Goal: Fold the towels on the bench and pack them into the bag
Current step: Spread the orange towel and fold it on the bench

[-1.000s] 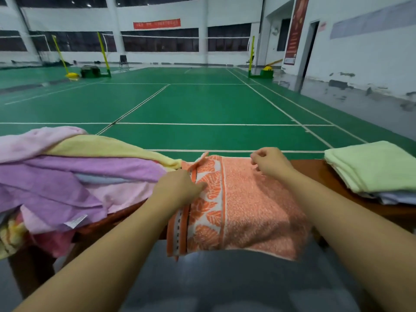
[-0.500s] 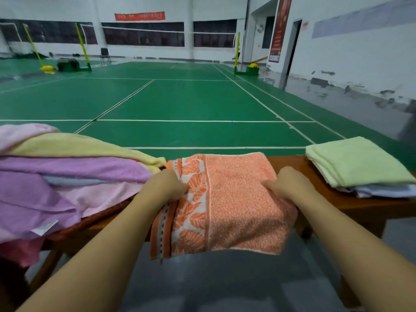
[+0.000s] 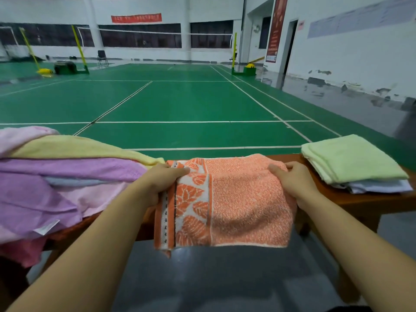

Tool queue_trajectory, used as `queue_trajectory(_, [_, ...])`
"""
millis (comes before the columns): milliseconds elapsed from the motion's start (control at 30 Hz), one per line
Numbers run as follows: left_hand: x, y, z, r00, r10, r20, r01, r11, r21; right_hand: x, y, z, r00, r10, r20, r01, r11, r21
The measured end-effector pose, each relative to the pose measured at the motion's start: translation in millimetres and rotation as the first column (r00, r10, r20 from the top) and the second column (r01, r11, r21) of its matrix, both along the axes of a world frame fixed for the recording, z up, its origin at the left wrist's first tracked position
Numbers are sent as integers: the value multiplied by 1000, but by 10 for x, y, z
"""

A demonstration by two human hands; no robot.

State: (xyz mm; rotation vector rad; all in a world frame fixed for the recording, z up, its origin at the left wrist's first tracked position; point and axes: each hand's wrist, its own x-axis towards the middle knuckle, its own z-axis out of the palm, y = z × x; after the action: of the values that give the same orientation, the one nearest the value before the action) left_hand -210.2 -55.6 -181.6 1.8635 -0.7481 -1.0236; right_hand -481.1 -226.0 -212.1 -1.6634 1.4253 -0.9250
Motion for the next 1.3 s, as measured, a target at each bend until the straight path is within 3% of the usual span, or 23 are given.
queue_trajectory(100, [22,12,7,996,23,-89,-28,998,-52,-33,-22,-30,993,-13,118,8,999,40])
queue_trajectory(167, [44,22,1,995,73,-68,-77,995,-62,-50,-44,-47,986,-14,168,9,1000,26])
queue_trajectory(333, [81,55,39,947,190,258,-181,982,-60,-53,-63,-68,992,16,124,-5,996,-84])
queue_trajectory(533, [188,117,26,974,91,207,-73,993,-93,-89,-101,-112,991,50,120,-39,995,-97])
queue_trajectory(633, [232,155,33,985,99,139,-82,989,-123,-97,-122,-94,977,80,195,-66,995,-77])
queue_trajectory(700, [266,185,61,978,121,167,-105,989,-100,-100,-129,-66,965,91,248,-75,994,-73])
queue_trajectory(800, [246,257,135,941,91,325,-104,994,22,-99,-116,-40,953,98,286,-73,993,-98])
queue_trajectory(900, [197,272,167,932,93,349,-120,991,56,-108,-101,-47,949,103,299,-73,991,-110])
queue_trajectory(1000, [191,239,151,946,200,254,-175,978,-117,-100,-57,-17,936,103,337,-56,988,-145])
queue_trajectory(1133, [134,210,209,923,383,33,-338,849,-405,-117,7,140,881,110,461,7,969,-245])
queue_trajectory(1300, [154,208,297,787,577,218,-328,691,-644,-57,84,295,857,151,492,57,922,-382])
